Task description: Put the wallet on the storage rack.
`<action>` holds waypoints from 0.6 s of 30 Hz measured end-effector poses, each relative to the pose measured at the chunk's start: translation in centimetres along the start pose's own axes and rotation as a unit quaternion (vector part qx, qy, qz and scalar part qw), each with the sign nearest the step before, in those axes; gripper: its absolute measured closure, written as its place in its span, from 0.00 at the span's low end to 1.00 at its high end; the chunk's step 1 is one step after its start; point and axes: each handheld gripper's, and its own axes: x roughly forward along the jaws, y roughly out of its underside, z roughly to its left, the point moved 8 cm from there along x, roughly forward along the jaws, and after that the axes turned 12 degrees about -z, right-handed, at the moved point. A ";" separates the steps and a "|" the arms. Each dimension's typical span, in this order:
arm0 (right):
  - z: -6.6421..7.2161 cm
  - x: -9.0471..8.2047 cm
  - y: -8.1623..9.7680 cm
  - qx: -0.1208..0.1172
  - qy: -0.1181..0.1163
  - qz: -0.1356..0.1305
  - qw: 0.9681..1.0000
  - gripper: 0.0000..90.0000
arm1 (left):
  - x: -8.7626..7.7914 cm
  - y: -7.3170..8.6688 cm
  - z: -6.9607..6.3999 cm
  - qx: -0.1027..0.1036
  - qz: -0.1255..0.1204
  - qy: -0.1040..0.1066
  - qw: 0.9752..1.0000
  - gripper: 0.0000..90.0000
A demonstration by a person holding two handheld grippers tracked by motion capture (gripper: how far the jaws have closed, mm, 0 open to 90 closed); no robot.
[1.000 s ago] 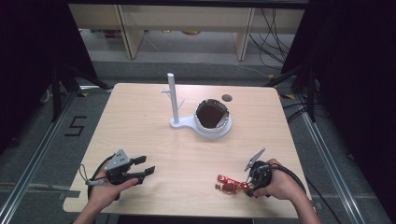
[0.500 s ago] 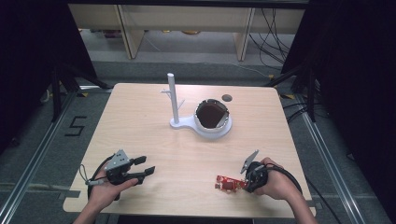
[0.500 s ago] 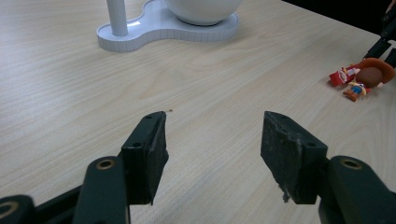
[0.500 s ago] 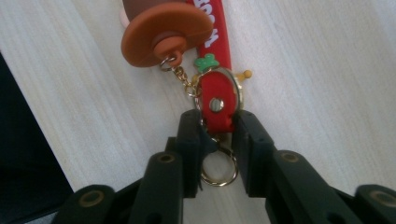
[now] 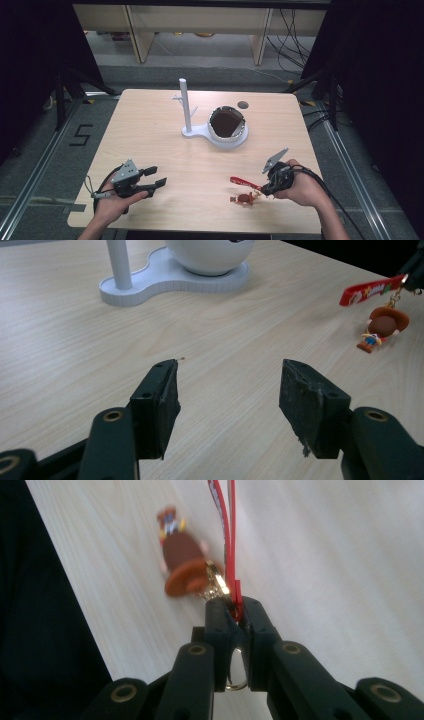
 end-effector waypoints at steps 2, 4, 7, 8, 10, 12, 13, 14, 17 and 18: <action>-0.2 -1.2 -1.8 -0.003 0.020 -0.027 0.999 0.94 | 0.3 -0.7 -0.8 0.004 -0.003 0.016 1.000 0.44; -0.2 -1.6 -3.0 -0.010 0.022 -0.043 0.999 0.94 | 0.7 -1.2 -1.6 0.008 -0.002 0.030 1.000 0.44; -0.1 -2.1 -4.9 -0.013 0.027 -0.068 0.997 0.94 | 1.5 -2.1 -2.7 0.021 -0.003 0.054 0.998 0.44; -0.1 -2.1 -4.9 -0.013 0.027 -0.068 0.997 0.94 | 1.5 -2.1 -2.7 0.021 -0.003 0.054 0.998 0.44; 0.0 -2.2 -6.9 -0.030 0.028 -0.097 0.994 0.94 | 2.6 -2.8 -3.9 0.030 -0.003 0.076 0.997 0.44; 0.1 -2.3 -8.0 -0.028 0.038 -0.106 0.993 0.94 | 3.0 -3.0 -4.2 0.033 -0.003 0.082 0.996 0.44; 0.2 -2.3 -8.5 -0.023 0.040 -0.113 0.993 0.94 | 3.8 -3.3 -5.0 0.031 -0.004 0.098 0.995 0.44; 0.3 -2.4 -8.9 -0.025 0.041 -0.110 0.993 0.94 | 4.3 -3.4 -5.3 0.028 -0.006 0.107 0.994 0.43; 0.6 -2.4 -10.2 -0.019 0.036 -0.125 0.991 0.94 | 5.5 -3.5 -6.0 0.035 -0.005 0.120 0.992 0.40; 0.4 -2.3 -10.8 -0.031 0.040 -0.141 0.989 0.94 | 5.9 -3.6 -6.2 0.037 -0.002 0.122 0.992 0.39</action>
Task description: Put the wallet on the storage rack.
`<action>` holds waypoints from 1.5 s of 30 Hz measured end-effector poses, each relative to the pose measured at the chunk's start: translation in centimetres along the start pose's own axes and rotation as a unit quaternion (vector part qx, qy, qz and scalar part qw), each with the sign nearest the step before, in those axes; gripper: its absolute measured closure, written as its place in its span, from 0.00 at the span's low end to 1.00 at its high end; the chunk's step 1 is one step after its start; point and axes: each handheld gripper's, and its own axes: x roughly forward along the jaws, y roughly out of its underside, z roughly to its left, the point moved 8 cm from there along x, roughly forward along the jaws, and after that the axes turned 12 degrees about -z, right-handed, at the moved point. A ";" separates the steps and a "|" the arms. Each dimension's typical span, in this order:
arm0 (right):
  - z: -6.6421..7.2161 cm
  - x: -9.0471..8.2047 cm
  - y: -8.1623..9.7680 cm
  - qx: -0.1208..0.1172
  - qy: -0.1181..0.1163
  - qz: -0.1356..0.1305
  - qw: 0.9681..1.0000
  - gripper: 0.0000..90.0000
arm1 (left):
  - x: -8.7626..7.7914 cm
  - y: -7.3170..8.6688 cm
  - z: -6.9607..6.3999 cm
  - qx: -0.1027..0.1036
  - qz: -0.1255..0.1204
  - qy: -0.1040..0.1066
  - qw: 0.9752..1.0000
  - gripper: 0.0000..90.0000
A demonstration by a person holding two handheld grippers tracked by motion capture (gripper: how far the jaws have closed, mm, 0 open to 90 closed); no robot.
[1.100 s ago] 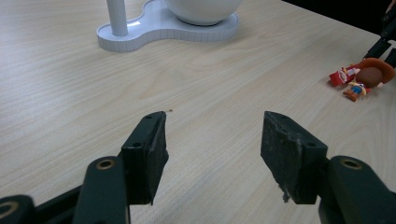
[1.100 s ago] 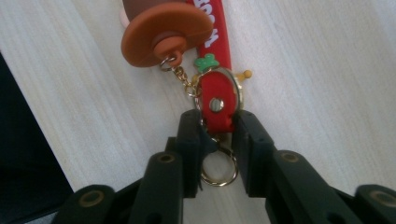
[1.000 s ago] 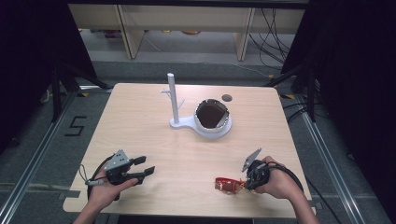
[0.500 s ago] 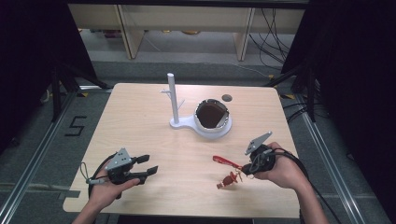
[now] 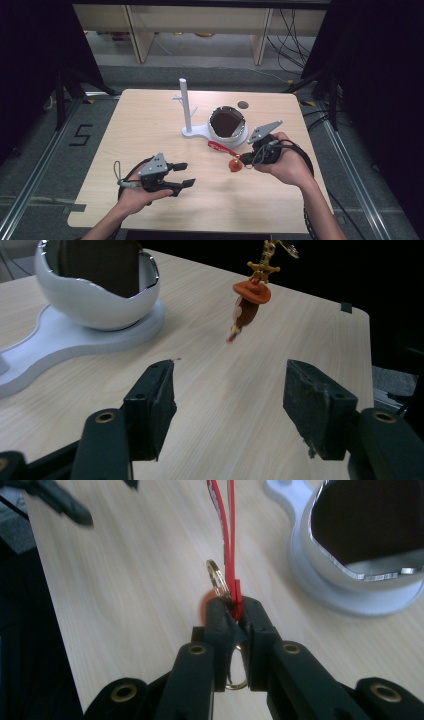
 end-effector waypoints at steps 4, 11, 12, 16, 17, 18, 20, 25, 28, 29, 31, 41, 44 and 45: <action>0.4 0.5 -1.2 0.004 -0.011 -0.014 1.000 0.94 | 1.1 0.0 -0.3 0.008 -0.001 0.009 1.000 0.34; 1.5 1.9 -3.0 -0.002 -0.022 -0.028 0.999 0.94 | 3.0 -0.3 -1.0 0.032 -0.004 0.023 0.999 0.30; 1.6 2.1 -3.5 -0.005 -0.026 -0.028 0.999 0.94 | 3.3 -0.3 -1.0 0.032 -0.008 0.024 0.999 0.29; 1.9 2.5 -4.2 -0.010 -0.026 -0.038 0.999 0.94 | 4.1 -0.4 -0.3 0.036 -0.012 0.012 0.999 0.29; 2.0 2.6 -4.3 -0.008 -0.029 -0.036 0.999 0.94 | 4.2 -0.3 -0.2 0.039 -0.013 0.008 0.999 0.29; 2.1 2.7 -4.5 -0.016 -0.037 -0.039 0.998 0.94 | 4.3 -0.3 -0.1 0.042 -0.014 0.004 0.999 0.30; 2.4 2.9 -4.6 -0.008 -0.035 -0.040 0.999 0.94 | 4.5 -0.2 -0.1 0.047 -0.012 0.004 0.999 0.30; 2.7 3.0 -5.1 -0.016 -0.046 -0.045 0.998 0.94 | 5.1 -0.1 -0.2 0.054 -0.022 0.003 0.998 0.34; 2.7 3.1 -5.3 -0.021 -0.044 -0.051 0.997 0.94 | 5.4 -0.3 -0.2 0.055 -0.030 0.003 0.998 0.37; 2.9 3.0 -5.2 -0.011 -0.046 -0.045 0.998 0.94 | 5.6 -0.3 -0.1 0.059 -0.030 0.000 0.998 0.38; 2.9 3.0 -5.3 -0.013 -0.044 -0.046 0.998 0.94 | 5.7 -0.2 0.2 0.062 -0.027 -0.009 0.998 0.40; 3.1 2.8 -5.2 -0.022 -0.060 -0.049 0.997 0.94 | 6.0 0.0 0.2 0.068 -0.024 0.004 0.997 0.69; 3.1 2.7 -5.1 -0.016 -0.062 -0.048 0.997 0.94 | 6.0 -0.1 0.2 0.074 -0.021 0.008 0.997 0.74; 3.1 2.7 -5.1 -0.016 -0.062 -0.048 0.997 0.94 | 6.0 -0.1 0.2 0.074 -0.021 0.008 0.997 0.74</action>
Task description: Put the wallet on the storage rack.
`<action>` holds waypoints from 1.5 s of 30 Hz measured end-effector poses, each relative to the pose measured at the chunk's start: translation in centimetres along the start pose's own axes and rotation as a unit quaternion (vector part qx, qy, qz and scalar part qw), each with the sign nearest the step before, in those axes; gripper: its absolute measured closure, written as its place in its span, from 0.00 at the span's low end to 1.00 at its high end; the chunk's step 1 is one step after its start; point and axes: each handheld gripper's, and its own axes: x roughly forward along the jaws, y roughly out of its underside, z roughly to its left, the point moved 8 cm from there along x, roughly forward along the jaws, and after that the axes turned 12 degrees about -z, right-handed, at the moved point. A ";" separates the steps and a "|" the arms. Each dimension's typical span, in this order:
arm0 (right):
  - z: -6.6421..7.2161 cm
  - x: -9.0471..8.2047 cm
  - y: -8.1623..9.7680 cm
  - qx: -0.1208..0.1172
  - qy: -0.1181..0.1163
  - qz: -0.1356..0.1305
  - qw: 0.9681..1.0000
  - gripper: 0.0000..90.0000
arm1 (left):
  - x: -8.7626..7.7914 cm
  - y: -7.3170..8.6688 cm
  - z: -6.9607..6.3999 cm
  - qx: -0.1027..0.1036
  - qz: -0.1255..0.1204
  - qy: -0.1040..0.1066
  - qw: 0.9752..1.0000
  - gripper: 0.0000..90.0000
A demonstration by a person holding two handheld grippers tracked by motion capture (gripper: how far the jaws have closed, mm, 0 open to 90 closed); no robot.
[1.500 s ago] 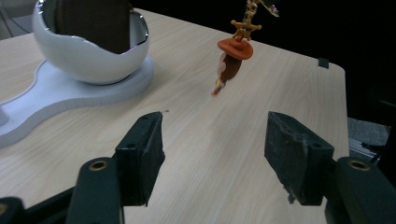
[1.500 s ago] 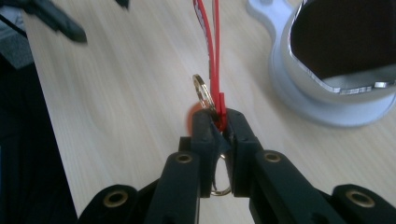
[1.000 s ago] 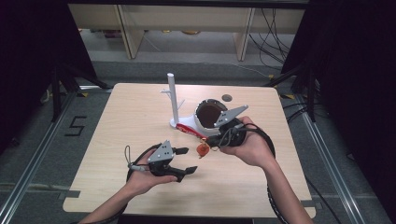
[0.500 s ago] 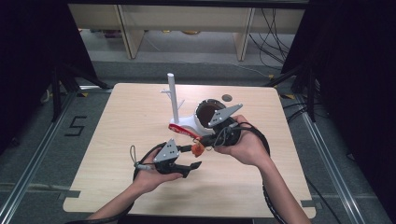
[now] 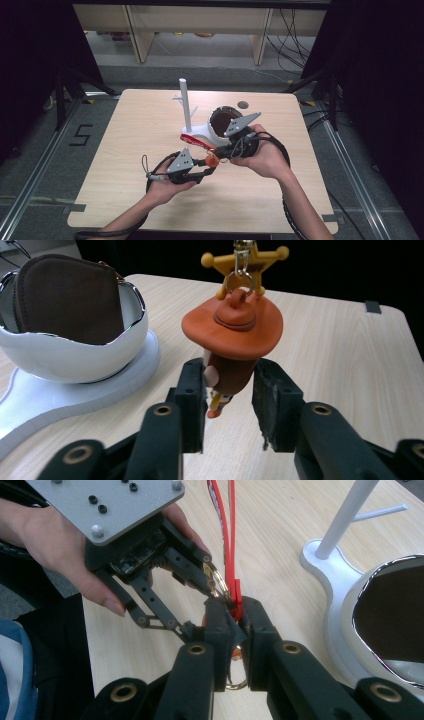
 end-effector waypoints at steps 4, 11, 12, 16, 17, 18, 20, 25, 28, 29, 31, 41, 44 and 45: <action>-0.1 -0.4 0.0 0.007 0.001 -0.007 1.000 0.94 | -0.3 -0.4 0.1 0.008 0.004 -0.008 1.000 0.74; -0.3 -0.4 0.1 0.009 -0.006 -0.043 0.999 0.84 | -2.0 -1.1 2.2 0.072 0.039 -0.059 0.995 0.75; -0.3 -0.5 0.2 0.017 -0.003 -0.043 0.999 0.81 | -2.2 -1.3 2.6 0.080 0.040 -0.067 0.994 0.75; -0.5 -0.7 0.5 0.014 0.004 -0.054 0.998 0.75 | -3.3 -2.1 4.4 0.138 0.055 -0.106 0.983 0.75; -0.6 -0.7 0.6 0.010 0.005 -0.064 0.998 0.74 | -3.6 -2.3 4.8 0.146 0.055 -0.114 0.981 0.75; -0.7 -0.8 0.7 0.013 0.004 -0.070 0.997 0.73 | -4.0 -2.6 5.3 0.157 0.057 -0.123 0.978 0.75; -0.9 -1.0 1.1 0.022 0.012 -0.079 0.997 0.71 | -4.3 -2.8 5.7 0.159 0.055 -0.128 0.977 0.75; -1.2 -1.1 3.5 0.053 0.027 -0.081 0.995 0.69 | -6.2 -4.5 7.7 0.167 0.045 -0.162 0.971 0.75; -1.3 -0.9 5.5 0.084 0.040 -0.081 0.992 0.69 | -6.9 -4.8 8.6 0.161 0.047 -0.175 0.970 0.75; -1.6 -0.9 5.9 0.080 0.046 -0.082 0.992 0.69 | -7.1 -5.0 8.8 0.155 0.048 -0.178 0.971 0.75; -1.6 -0.6 7.0 0.092 0.048 -0.087 0.991 0.68 | -7.5 -5.3 9.3 0.155 0.048 -0.184 0.969 0.75; -1.2 1.0 11.2 0.127 0.071 -0.093 0.985 0.67 | -8.2 -6.3 11.1 0.163 0.066 -0.215 0.961 0.75; -1.5 1.1 11.5 0.124 0.085 -0.110 0.982 0.67 | -8.3 -6.4 12.0 0.156 0.070 -0.236 0.957 0.75; -1.4 1.0 11.6 0.127 0.088 -0.112 0.982 0.67 | -8.3 -6.4 12.0 0.156 0.070 -0.236 0.957 0.75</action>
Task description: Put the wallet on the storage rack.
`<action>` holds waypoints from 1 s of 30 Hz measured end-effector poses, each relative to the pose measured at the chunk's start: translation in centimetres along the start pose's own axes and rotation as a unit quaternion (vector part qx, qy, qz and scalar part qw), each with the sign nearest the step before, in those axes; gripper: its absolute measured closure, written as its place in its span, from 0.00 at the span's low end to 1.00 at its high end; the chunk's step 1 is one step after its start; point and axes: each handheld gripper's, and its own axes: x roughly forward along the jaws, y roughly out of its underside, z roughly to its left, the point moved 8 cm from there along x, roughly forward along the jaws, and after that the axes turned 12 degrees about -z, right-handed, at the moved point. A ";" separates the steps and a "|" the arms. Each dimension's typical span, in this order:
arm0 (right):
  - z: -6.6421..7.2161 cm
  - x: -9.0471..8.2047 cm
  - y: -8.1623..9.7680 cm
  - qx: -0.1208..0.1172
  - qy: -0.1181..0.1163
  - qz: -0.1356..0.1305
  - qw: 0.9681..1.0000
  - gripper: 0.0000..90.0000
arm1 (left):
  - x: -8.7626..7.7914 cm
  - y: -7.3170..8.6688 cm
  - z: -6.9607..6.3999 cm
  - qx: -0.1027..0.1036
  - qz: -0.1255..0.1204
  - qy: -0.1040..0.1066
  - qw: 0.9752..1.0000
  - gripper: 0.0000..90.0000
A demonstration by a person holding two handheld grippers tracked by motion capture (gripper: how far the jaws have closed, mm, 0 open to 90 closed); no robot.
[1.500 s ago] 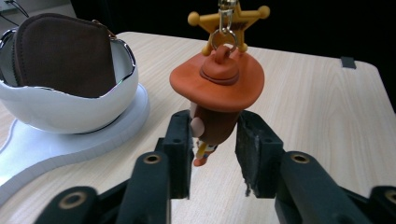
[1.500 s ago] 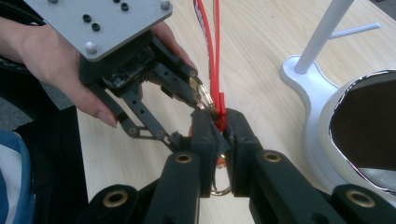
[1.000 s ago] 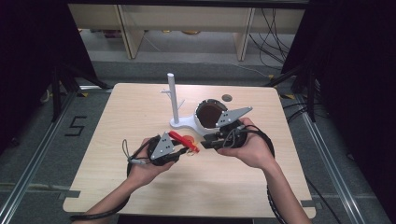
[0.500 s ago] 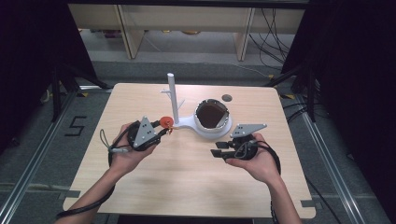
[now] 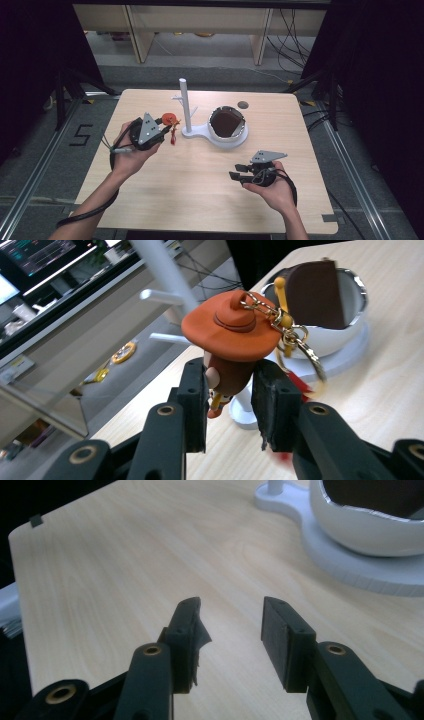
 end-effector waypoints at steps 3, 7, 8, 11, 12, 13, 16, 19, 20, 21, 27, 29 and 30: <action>-0.2 -0.2 -0.3 0.004 0.016 -0.026 1.000 0.67 | 0.3 0.2 0.9 -0.008 0.007 -0.017 1.000 0.75; -1.0 -0.4 -0.6 -0.024 0.025 -0.041 0.999 0.65 | 0.7 0.4 1.7 -0.001 0.011 -0.024 1.000 0.75; -1.1 -0.5 -0.5 -0.016 0.031 -0.043 0.998 0.65 | 0.7 0.4 1.9 -0.001 0.012 -0.028 1.000 0.75; -1.3 -0.4 -0.3 -0.012 0.034 -0.056 0.998 0.64 | 0.8 0.5 2.3 -0.006 0.016 -0.035 0.999 0.75; -1.3 -0.4 -0.3 -0.012 0.034 -0.056 0.998 0.64 | 0.8 0.5 2.3 -0.006 0.016 -0.035 0.999 0.75; -1.3 -0.5 0.1 0.000 0.040 -0.050 0.998 0.63 | 0.9 0.5 2.6 -0.010 0.018 -0.038 0.999 0.75; -1.4 -0.4 0.4 -0.003 0.038 -0.054 0.998 0.63 | 1.0 0.5 3.0 -0.014 0.017 -0.043 0.999 0.75; -1.6 -0.4 0.9 0.005 0.050 -0.058 0.997 0.63 | 1.1 0.5 3.5 -0.021 0.020 -0.048 0.998 0.75; -1.6 -0.5 0.9 0.007 0.053 -0.058 0.997 0.62 | 1.1 0.5 3.5 -0.021 0.020 -0.048 0.998 0.75; -1.8 -0.4 1.0 0.003 0.052 -0.058 0.997 0.61 | 1.1 0.6 3.8 -0.031 0.023 -0.048 0.998 0.75; -2.0 -0.5 1.3 0.008 0.051 -0.056 0.997 0.61 | 1.4 0.8 4.4 -0.037 0.027 -0.054 0.997 0.75; -1.8 -0.3 1.3 0.017 0.048 -0.062 0.997 0.61 | 1.5 0.9 4.6 -0.040 0.028 -0.057 0.997 0.75; -2.0 -0.4 1.2 0.005 0.050 -0.065 0.997 0.61 | 1.6 0.9 4.7 -0.042 0.028 -0.058 0.997 0.75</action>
